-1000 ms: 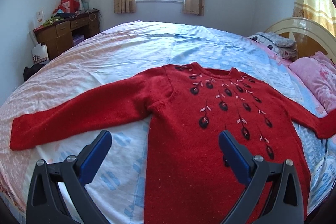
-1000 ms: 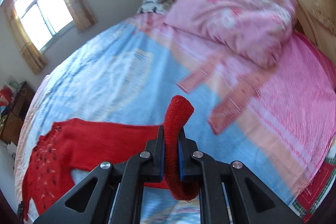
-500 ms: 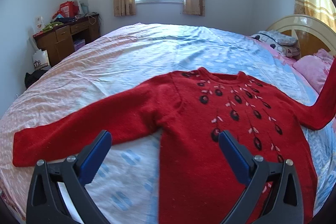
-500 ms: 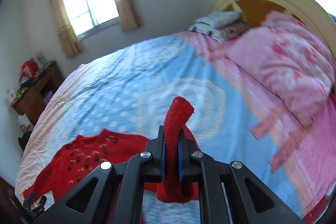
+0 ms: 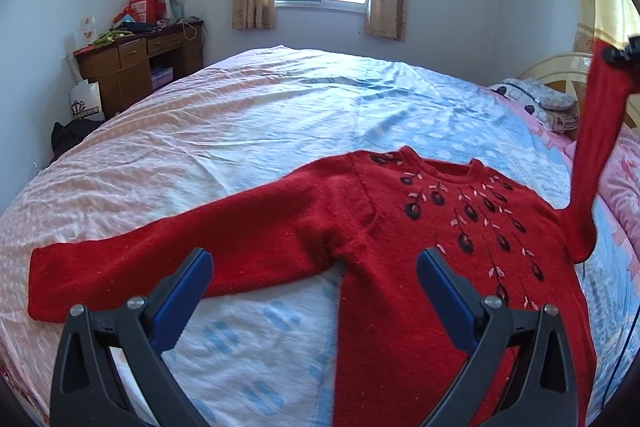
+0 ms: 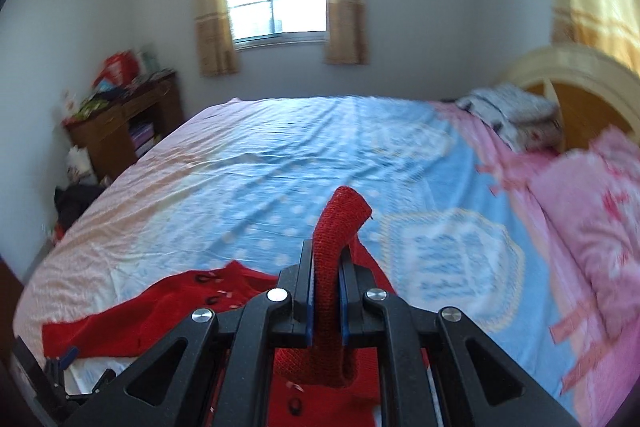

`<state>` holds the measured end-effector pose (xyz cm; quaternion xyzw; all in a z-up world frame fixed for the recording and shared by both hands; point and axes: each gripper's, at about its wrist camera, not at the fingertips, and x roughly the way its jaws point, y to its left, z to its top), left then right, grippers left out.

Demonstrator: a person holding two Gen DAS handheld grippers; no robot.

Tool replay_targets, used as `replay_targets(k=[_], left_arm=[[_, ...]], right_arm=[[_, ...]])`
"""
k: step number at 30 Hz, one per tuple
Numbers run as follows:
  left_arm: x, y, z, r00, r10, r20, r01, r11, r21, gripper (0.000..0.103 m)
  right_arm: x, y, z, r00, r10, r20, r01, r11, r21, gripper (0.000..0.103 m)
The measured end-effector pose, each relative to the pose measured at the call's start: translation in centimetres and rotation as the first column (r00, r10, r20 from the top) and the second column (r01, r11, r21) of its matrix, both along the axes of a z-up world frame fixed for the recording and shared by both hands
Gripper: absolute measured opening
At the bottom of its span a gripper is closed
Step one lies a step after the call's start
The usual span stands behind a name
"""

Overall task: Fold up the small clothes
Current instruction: 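Lift the sleeve with the right tool and lay it across the sweater body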

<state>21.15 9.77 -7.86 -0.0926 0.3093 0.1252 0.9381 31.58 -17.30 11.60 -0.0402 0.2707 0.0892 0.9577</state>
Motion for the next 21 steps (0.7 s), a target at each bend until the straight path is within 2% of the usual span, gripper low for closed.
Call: replay_targets(k=[5,9,14,18,20,21], left_arm=[[0.0,0.4,-0.3,1.0,0.005,-0.004,-0.005,1.0,0.008,0.103],[0.1,0.8,-0.6,1.0,0.015,-0.002,-0.015,1.0,0.011,0.103],[0.1,1.2,-1.0,1.0,0.021,-0.01,-0.02,1.0,0.009,0.103],[0.4,1.5,-1.6,0.999,0.03,-0.026,-0.03,0.999,0.015,0.103],[0.6,1.7,-2.2,0.998,0.039,-0.043,-0.039,0.999,0.012,0.103],[0.6,1.8,-2.4,0.998,0.042,-0.049,-0.042,0.999,0.01,0.103]], right_arm=[[0.5,5.8,-1.0,0.996,0.089,-0.01,-0.09,0.995,-0.038,0.008],[0.9,10.9,-3.4,0.988,0.152,-0.028,-0.154,0.985,-0.078,0.008],[1.7,17.1,-9.4,0.971,0.221,-0.094,-0.23,0.967,-0.113,0.008],[2.4,20.5,-15.7,0.946,0.264,-0.186,-0.288,0.95,-0.118,0.008],[2.9,21.1,-18.7,0.925,0.286,-0.248,-0.319,0.942,-0.102,0.009],[3.3,21.1,-20.4,0.903,0.309,-0.3,-0.344,0.936,-0.074,0.011]])
